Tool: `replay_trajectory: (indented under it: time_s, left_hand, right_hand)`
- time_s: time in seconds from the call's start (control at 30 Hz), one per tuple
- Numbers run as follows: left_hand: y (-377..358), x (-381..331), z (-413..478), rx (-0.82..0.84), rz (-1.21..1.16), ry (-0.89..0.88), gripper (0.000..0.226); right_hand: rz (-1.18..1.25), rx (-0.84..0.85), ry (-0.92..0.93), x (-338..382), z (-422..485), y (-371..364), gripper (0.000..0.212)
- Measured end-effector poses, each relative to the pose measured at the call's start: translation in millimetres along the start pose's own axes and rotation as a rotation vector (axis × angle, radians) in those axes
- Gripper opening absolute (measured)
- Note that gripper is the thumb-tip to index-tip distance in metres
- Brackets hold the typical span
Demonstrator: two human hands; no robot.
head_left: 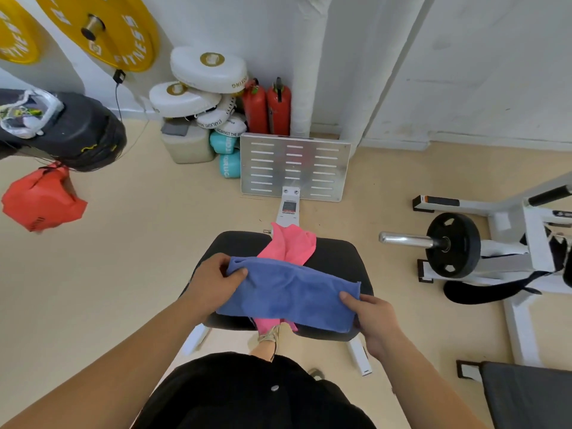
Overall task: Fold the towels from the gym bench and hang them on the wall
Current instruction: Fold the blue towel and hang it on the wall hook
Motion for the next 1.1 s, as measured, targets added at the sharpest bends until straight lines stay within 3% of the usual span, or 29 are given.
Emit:
replay_trajectory:
  time_s: [0.17, 0.27, 0.5, 0.7, 0.93, 0.97, 1.1]
  left_hand:
    - [21, -47, -24, -0.073, -0.122, -0.121, 0.017]
    - [18, -85, -49, -0.05, -0.164, -0.227, 0.017]
    - [-17, -141, -81, 0.085, -0.331, -0.342, 0.015]
    - [-20, -152, -89, 0.206, -0.361, -0.391, 0.051]
    - [-44, -157, -96, 0.462, -0.533, -0.354, 0.065]
    - [-41, -152, -89, 0.423, -0.572, -0.324, 0.06]
    - [-7, -114, -51, -0.02, -0.501, -0.199, 0.038]
  right_hand:
    - [-0.085, 0.13, 0.334, 70, -46, -16, 0.026]
    - [-0.074, 0.231, 0.416, 94, -77, -42, 0.023]
    - [0.004, 0.302, 0.427, 101, -98, -73, 0.017]
    - [0.038, 0.265, 0.408, 105, -93, -60, 0.017]
    - [0.218, 0.255, 0.346, 110, -92, -51, 0.025]
    - [0.223, 0.266, 0.337, 110, -92, -51, 0.021]
    - [0.26, 0.344, 0.292, 109, -94, -55, 0.021]
Point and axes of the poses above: each hand's wrist, its own z-axis towards the middle knuckle, its own y-axis out of the back of the hand, x = y × z, the point moved 9 cm from there along z, towards the middle knuckle, and after that the axes turned 8 degrees about z, right-handed, at the moved point
